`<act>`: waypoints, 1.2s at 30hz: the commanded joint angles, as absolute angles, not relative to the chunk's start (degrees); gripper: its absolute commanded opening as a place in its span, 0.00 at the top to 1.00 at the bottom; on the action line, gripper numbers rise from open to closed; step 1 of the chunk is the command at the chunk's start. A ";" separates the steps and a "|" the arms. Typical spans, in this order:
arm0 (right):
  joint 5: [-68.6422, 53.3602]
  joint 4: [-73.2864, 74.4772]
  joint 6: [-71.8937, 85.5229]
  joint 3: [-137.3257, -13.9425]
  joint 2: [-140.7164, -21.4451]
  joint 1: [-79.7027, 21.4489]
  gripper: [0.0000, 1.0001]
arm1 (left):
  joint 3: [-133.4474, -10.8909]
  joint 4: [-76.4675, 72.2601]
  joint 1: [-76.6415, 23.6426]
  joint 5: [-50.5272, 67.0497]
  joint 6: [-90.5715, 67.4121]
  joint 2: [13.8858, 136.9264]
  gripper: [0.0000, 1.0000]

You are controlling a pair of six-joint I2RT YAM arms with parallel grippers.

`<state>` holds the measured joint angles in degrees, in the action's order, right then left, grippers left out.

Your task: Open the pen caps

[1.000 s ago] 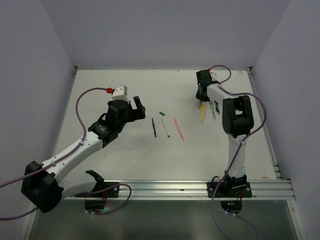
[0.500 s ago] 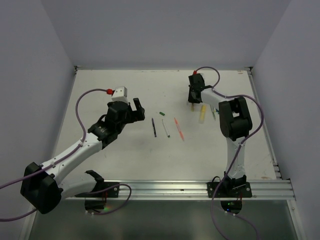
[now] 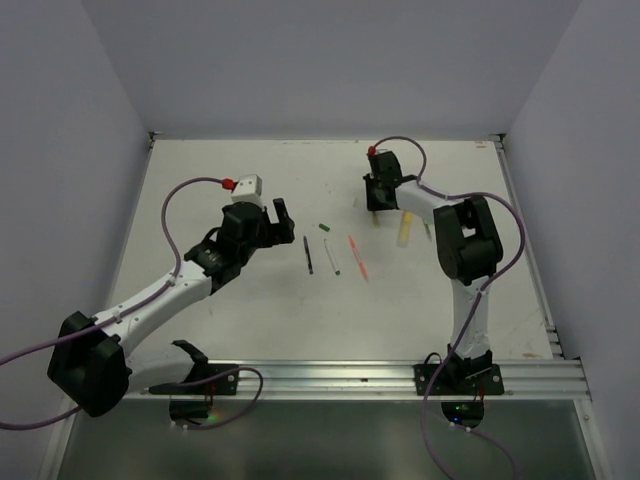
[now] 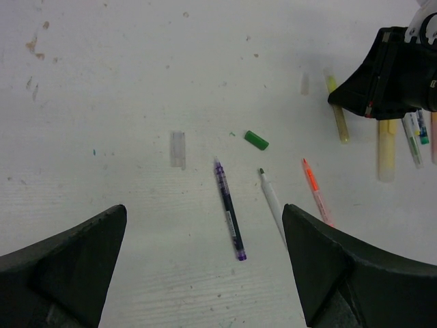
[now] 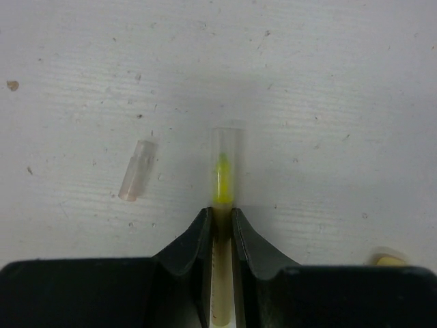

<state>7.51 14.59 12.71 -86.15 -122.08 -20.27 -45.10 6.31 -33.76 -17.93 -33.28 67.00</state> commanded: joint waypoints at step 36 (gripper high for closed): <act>-8.44 -9.23 20.48 -56.08 -81.03 -36.56 1.00 | -62.14 -10.45 -29.44 16.52 -43.42 88.06 0.22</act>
